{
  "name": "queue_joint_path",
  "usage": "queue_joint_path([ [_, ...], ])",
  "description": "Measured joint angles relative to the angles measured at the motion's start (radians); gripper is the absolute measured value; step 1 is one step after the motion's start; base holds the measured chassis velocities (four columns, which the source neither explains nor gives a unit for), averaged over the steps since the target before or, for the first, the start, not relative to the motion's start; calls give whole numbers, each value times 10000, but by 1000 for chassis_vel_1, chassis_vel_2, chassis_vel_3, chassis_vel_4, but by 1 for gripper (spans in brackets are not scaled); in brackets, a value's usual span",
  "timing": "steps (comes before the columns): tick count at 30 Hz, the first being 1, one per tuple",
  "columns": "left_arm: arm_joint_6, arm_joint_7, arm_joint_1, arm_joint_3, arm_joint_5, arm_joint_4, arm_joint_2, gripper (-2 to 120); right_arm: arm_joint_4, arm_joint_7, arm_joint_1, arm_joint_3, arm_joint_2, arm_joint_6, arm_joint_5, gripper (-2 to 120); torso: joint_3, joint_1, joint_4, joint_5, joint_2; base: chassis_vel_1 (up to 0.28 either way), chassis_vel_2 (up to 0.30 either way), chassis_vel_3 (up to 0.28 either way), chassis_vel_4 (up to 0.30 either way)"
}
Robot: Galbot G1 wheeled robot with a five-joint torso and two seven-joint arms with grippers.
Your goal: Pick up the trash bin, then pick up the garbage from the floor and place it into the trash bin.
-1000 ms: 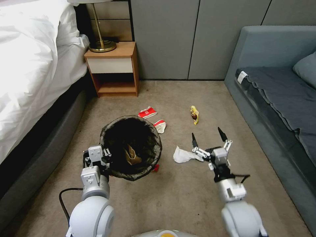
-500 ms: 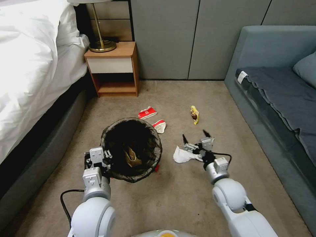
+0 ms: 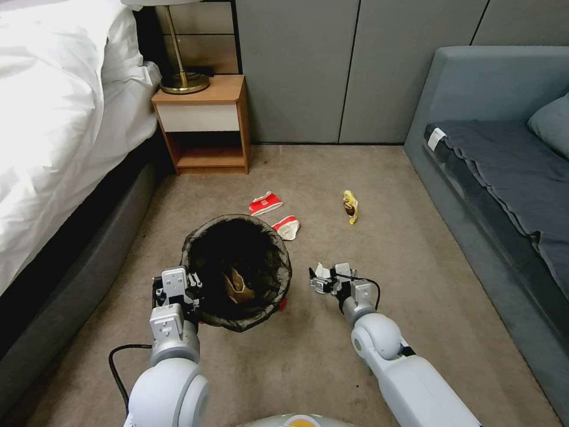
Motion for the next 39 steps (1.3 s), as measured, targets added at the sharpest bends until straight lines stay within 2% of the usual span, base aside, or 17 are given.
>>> queue_joint_path([
  [8,-17,0,14,1,52,-17,-43,0,-1758,-56,682,73,281,87,-16,100,0,-1,0,0,0,0,0,0,0],
  [26,-60,3,87,64,139,-2,-93,0,-3947,-359,1341,597,590,681,-536,100,-1,-1,0,1,0,0,0,0,0],
  [30,-87,9,147,81,185,-3,-104,0,-4465,-440,1535,810,708,819,-773,97,-1,-1,1,0,0,0,0,0,0],
  [32,-93,9,163,64,187,-6,-94,0,-4788,-495,1615,933,771,968,-937,88,-1,-1,0,1,0,0,0,0,0],
  [33,-93,9,163,64,187,-6,-94,0,-4788,-495,1615,933,771,968,-937,88,-1,-1,0,1,0,0,0,0,0],
  [36,-94,9,184,35,188,-20,-87,0,-5415,-735,1824,1098,819,1393,-1135,70,-1,-1,0,1,0,0,0,0,0],
  [37,-94,9,184,35,188,-20,-87,0,-5415,-735,1824,1098,819,1393,-1135,70,-1,-1,0,1,0,0,0,0,0],
  [39,-123,9,216,77,228,-18,-134,0,-5753,-853,2018,1147,850,1523,-1194,61,-1,-1,0,-1,0,0,0,0,0],
])
